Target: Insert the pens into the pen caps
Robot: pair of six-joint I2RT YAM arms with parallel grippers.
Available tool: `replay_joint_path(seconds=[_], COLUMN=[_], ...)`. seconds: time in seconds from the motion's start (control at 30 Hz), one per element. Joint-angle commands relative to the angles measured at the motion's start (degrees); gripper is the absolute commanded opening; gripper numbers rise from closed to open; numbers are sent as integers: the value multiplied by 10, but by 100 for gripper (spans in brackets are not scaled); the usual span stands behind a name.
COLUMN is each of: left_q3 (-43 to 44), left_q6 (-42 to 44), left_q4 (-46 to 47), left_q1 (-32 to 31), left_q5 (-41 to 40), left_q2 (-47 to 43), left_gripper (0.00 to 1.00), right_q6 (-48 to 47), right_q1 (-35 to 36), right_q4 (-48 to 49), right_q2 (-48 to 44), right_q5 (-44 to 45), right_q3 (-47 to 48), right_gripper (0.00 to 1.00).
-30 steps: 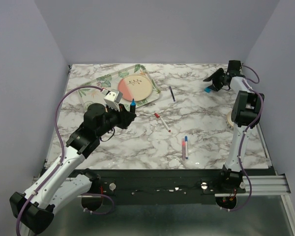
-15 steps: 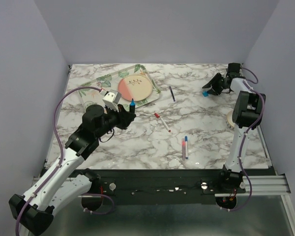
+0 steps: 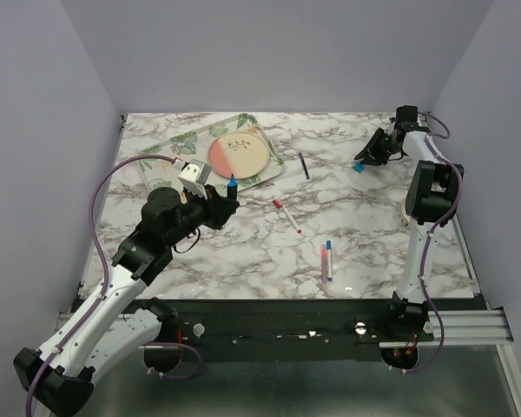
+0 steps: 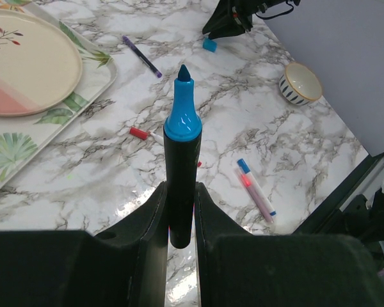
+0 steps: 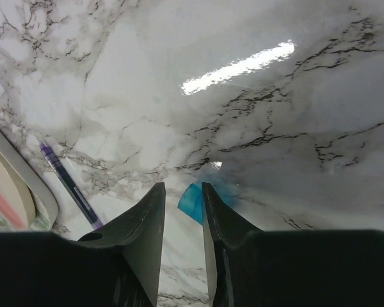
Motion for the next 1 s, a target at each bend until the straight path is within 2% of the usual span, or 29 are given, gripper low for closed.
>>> replay_joint_path(seconds=[0.0, 0.17, 0.4, 0.6, 0.87, 0.97], left_q3=[-5, -4, -4, -6, -6, -7], left_q6=[0, 1, 1, 0, 0, 0], left_q4=[13, 11, 13, 13, 13, 11], left_q1=[3, 3, 3, 3, 3, 3], left_q5=[7, 8, 10, 11, 13, 10], left_q2=[-12, -12, -13, -16, -20, -23], left_gripper=[0, 0, 0, 0, 0, 0], right_q6=[-48, -85, -132, -149, -175, -176], right_q1=[19, 32, 39, 42, 44, 48], right_q4=[-81, -109, -174, -151, -171, -154], right_q2=[35, 37, 50, 8, -5, -44], right_q5=[25, 53, 56, 91, 99, 104], right_q3=[62, 92, 123, 55, 43, -3], right_gripper=[36, 41, 38, 40, 41, 41])
